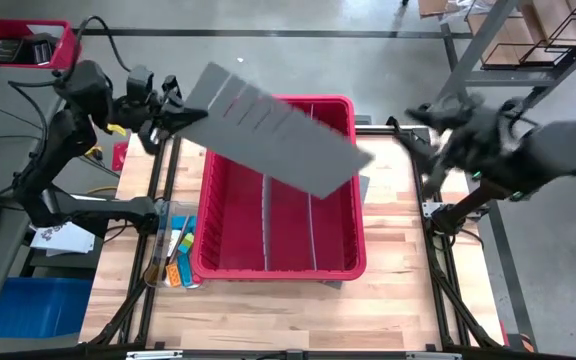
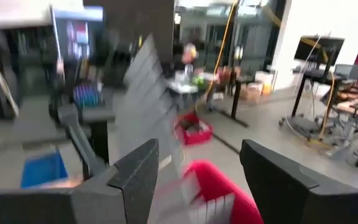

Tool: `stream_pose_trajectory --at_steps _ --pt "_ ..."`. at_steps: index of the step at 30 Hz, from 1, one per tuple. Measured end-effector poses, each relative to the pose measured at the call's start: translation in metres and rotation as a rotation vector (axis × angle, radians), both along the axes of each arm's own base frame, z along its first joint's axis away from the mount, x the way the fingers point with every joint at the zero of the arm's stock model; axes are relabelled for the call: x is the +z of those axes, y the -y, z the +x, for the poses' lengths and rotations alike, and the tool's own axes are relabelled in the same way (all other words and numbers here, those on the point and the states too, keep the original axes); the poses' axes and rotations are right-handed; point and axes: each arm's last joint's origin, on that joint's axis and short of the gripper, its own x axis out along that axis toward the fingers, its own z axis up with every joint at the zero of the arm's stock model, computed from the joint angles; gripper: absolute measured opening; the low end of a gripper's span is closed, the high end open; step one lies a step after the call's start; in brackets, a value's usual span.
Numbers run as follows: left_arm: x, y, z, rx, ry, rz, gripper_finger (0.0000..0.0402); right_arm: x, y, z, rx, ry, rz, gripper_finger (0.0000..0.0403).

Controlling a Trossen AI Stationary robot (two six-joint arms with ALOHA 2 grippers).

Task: Sort Items/Unsort Items

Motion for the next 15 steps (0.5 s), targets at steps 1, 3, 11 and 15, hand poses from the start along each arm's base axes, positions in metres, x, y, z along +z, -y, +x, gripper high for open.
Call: stream_pose_trajectory --at_steps 1,3,11,15 --pt "0.002 -0.002 0.001 0.04 0.027 -0.016 0.0001 -0.006 -0.002 0.004 0.002 -0.04 -0.009 0.0218" --pt "0.009 -0.004 0.0 0.114 0.103 -0.038 0.0001 -0.018 -0.006 0.011 0.003 -0.118 -0.031 0.0218" --pt "0.031 -0.004 -0.012 0.233 0.41 -0.272 0.0 -0.063 -0.029 0.047 -0.116 -0.493 -0.394 0.0218" --pt "0.031 -0.004 -0.012 0.199 0.448 -0.438 0.0 -0.077 -0.036 0.072 -0.322 -0.718 -0.767 0.0218"
